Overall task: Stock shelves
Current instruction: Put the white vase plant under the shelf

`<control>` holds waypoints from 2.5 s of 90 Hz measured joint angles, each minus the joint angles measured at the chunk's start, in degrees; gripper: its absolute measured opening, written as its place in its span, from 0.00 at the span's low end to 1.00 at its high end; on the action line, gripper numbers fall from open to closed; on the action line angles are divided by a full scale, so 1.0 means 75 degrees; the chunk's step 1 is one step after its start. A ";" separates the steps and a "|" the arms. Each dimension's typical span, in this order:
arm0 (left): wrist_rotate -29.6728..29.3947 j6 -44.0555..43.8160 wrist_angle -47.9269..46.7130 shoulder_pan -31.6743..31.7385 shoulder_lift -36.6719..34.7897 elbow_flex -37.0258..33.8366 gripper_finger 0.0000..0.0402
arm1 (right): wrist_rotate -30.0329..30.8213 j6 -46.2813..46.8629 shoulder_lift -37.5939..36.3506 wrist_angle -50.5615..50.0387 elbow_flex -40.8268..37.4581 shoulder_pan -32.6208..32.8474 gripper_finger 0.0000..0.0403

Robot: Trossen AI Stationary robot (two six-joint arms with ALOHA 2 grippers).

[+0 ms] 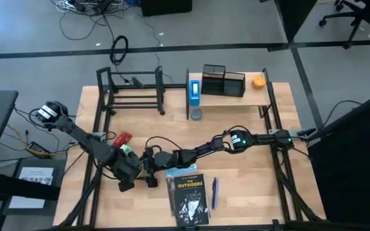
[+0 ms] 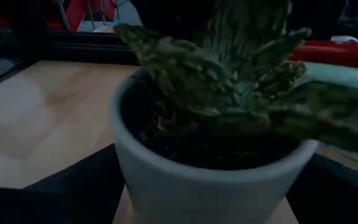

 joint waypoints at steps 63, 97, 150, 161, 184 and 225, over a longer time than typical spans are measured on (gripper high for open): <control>-0.3317 -0.0460 -0.3225 -0.0857 -0.0006 0.2832 0.00 | 0.1895 0.0637 -0.1512 -0.3949 0.0009 0.0118 0.79; -0.4455 -0.0660 -0.3080 -0.1402 -0.0003 0.2868 0.00 | 0.3752 0.2820 -0.3725 -1.0961 -0.0697 0.1140 0.79; -0.5691 -0.0471 -0.2614 -0.1924 -0.0001 0.2799 0.00 | 0.4114 1.2767 -0.8847 -1.1560 -0.8813 0.1330 0.79; -0.5704 -0.0456 -0.2604 -0.1924 -0.0001 0.2795 0.00 | 0.4102 1.2955 -0.9133 -1.1602 -0.9511 0.0648 0.79; -0.5712 -0.0456 -0.2582 -0.1924 0.0000 0.2795 0.00 | 0.4617 1.2937 -0.9358 -1.1671 -1.0113 -0.0474 0.79; -0.5728 -0.0397 -0.2357 -0.1924 0.0000 0.2795 0.00 | 0.5163 1.3205 -0.9349 -1.2854 -1.0116 -0.0888 0.83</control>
